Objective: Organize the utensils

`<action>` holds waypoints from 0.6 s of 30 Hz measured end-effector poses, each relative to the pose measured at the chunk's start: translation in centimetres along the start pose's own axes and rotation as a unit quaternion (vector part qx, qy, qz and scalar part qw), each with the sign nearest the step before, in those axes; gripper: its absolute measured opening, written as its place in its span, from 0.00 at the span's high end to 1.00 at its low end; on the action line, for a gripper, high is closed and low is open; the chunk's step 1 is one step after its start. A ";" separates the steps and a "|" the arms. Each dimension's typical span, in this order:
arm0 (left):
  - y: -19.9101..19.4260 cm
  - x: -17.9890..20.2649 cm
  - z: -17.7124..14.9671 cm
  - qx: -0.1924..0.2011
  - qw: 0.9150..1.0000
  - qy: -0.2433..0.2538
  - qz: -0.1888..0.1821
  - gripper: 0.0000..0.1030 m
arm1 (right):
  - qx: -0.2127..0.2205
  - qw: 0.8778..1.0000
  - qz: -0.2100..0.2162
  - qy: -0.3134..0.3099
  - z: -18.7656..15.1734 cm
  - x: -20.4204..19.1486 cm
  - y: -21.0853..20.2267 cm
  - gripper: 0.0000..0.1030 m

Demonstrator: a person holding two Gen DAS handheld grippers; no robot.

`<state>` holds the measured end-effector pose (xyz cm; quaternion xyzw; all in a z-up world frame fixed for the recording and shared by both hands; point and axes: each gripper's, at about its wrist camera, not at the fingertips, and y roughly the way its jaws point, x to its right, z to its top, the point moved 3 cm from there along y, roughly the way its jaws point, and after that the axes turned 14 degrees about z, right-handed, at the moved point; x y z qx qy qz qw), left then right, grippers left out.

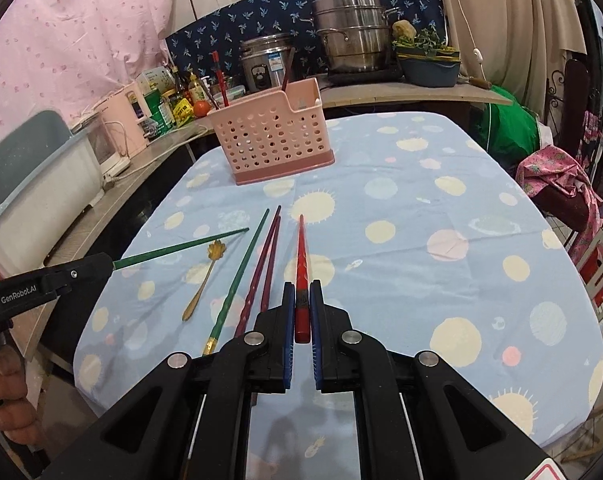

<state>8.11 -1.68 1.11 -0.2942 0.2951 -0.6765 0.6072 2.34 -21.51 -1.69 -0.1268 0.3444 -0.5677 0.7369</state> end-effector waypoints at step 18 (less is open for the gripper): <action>-3.2 0.2 10.1 0.098 0.995 -0.026 -0.004 0.93 | 0.099 0.995 0.031 0.001 9.8 0.6 -2.8 0.93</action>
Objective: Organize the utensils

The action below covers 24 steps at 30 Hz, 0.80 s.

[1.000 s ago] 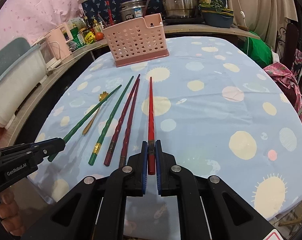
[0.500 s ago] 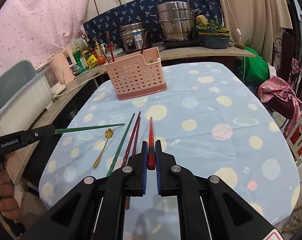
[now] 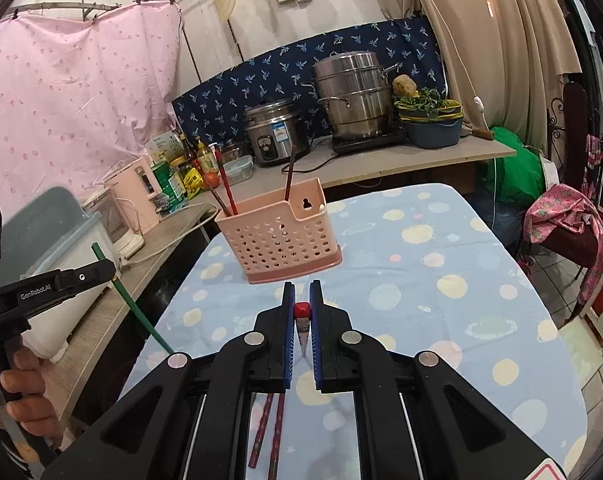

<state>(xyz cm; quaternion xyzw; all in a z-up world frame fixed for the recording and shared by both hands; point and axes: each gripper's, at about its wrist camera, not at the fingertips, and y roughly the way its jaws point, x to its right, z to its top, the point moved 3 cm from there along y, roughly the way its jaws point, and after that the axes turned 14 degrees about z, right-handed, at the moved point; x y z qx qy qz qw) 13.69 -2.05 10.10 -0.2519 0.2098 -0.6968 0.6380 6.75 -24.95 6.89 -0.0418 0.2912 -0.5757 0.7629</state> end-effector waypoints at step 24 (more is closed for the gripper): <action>2.2 0.7 17.2 0.120 0.992 -0.034 0.009 0.93 | 0.117 0.991 0.057 -0.005 18.3 -0.4 6.6 0.93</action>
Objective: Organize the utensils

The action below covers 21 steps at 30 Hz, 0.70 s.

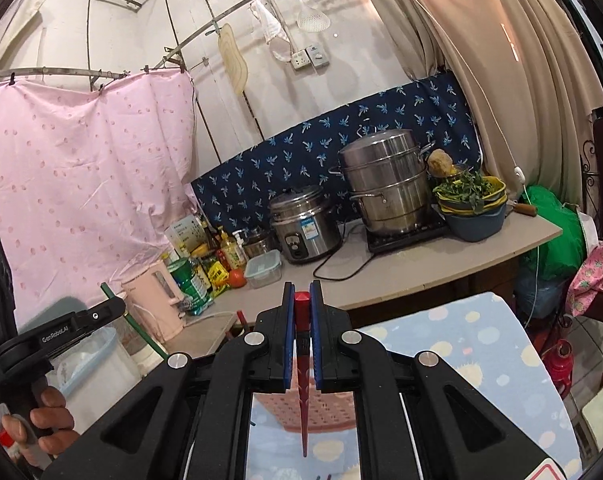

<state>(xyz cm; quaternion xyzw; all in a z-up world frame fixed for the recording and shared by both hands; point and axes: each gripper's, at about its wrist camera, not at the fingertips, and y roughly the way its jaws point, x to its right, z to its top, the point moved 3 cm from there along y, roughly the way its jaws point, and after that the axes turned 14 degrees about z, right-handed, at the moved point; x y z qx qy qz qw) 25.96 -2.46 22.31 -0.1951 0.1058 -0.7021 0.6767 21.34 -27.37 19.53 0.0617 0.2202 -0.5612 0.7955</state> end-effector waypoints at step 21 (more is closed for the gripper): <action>11.7 0.8 -1.1 -0.031 0.999 0.015 0.039 0.93 | -0.041 0.999 -0.009 0.017 -1.0 4.3 12.6 0.93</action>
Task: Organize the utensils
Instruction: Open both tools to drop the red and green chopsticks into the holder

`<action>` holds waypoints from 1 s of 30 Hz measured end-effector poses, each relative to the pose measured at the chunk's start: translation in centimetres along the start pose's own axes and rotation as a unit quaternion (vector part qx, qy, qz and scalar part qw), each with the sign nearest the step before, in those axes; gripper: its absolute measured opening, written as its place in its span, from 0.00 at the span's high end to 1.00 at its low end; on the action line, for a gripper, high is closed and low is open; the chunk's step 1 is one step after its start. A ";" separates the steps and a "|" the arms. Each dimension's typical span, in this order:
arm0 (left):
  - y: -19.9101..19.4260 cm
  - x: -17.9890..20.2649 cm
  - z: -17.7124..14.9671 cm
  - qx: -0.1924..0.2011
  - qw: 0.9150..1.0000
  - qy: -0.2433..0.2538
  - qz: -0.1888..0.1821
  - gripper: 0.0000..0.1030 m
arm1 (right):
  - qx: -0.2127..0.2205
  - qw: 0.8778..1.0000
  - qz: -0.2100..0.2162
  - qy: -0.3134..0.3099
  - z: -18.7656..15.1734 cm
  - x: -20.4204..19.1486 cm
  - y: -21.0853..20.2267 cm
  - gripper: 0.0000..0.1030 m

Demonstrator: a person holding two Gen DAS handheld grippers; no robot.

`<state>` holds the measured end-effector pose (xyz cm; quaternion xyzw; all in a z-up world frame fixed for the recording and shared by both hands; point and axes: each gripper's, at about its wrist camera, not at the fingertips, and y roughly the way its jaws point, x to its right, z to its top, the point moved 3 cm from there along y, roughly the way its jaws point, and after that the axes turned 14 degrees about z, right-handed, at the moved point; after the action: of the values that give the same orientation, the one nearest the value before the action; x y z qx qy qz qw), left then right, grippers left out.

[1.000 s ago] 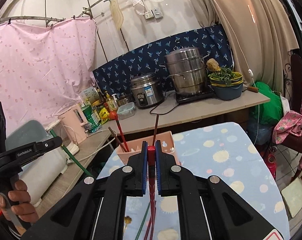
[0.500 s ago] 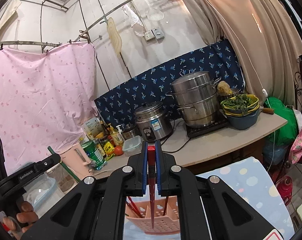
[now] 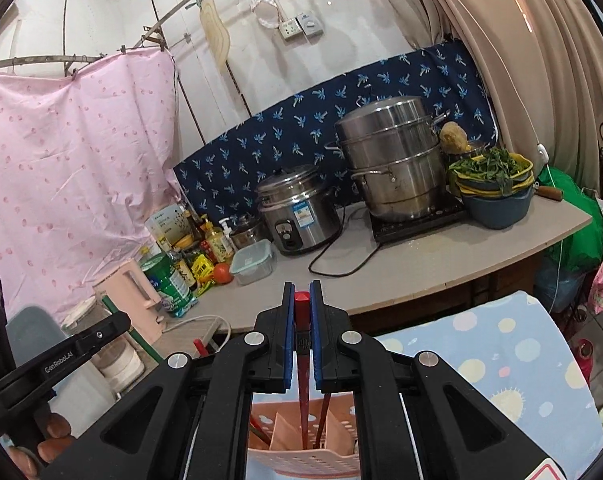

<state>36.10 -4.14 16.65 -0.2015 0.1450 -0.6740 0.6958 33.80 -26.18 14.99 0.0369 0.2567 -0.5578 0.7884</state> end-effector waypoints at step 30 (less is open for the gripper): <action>-0.3 -1.0 -3.9 -0.039 0.999 -0.005 0.010 0.66 | -0.044 0.999 -0.016 -0.014 -4.9 -0.2 -1.7 0.80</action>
<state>33.90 -3.46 13.27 -0.2299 0.1700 -0.6597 0.6950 30.46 -24.93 11.25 -0.0096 0.2707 -0.5590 0.7837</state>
